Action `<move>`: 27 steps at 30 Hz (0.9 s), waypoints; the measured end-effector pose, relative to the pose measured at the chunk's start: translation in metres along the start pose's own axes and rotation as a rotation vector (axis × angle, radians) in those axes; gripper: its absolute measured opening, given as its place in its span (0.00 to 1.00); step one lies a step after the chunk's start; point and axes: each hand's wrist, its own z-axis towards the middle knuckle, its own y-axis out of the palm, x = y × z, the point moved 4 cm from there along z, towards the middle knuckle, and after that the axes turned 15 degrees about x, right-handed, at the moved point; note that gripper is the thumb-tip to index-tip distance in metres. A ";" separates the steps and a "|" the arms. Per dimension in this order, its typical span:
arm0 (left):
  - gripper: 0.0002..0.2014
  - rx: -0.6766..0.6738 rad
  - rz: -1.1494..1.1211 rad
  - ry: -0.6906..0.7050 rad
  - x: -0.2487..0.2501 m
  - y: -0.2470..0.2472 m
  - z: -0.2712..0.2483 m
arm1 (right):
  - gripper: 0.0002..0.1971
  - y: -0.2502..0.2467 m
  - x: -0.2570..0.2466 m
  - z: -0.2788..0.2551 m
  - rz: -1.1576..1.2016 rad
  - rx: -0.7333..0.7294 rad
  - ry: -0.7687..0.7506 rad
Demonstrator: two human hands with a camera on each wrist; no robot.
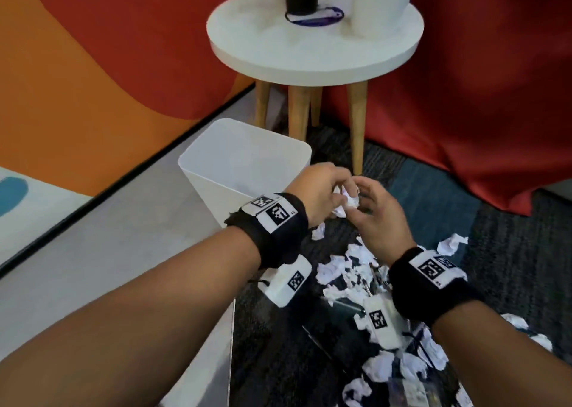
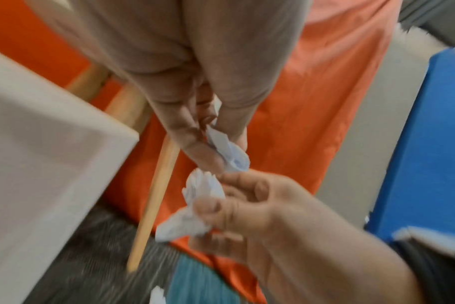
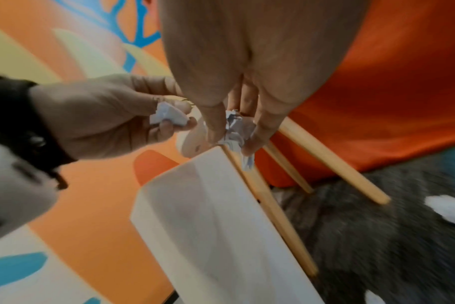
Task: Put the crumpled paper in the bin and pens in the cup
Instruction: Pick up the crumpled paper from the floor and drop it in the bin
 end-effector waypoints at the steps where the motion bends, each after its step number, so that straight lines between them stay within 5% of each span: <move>1: 0.07 0.060 -0.007 -0.009 -0.001 -0.019 0.005 | 0.23 0.004 -0.011 0.004 0.005 -0.018 -0.027; 8: 0.04 0.396 0.001 -0.236 -0.058 -0.082 0.012 | 0.27 0.024 -0.061 0.028 0.069 -0.048 -0.129; 19: 0.13 0.242 0.066 -0.357 -0.109 -0.075 0.002 | 0.25 0.046 -0.129 0.064 -0.135 -0.170 -0.377; 27: 0.11 0.247 0.153 -0.326 -0.118 -0.096 -0.005 | 0.25 0.090 -0.125 0.062 -0.299 -0.226 -0.517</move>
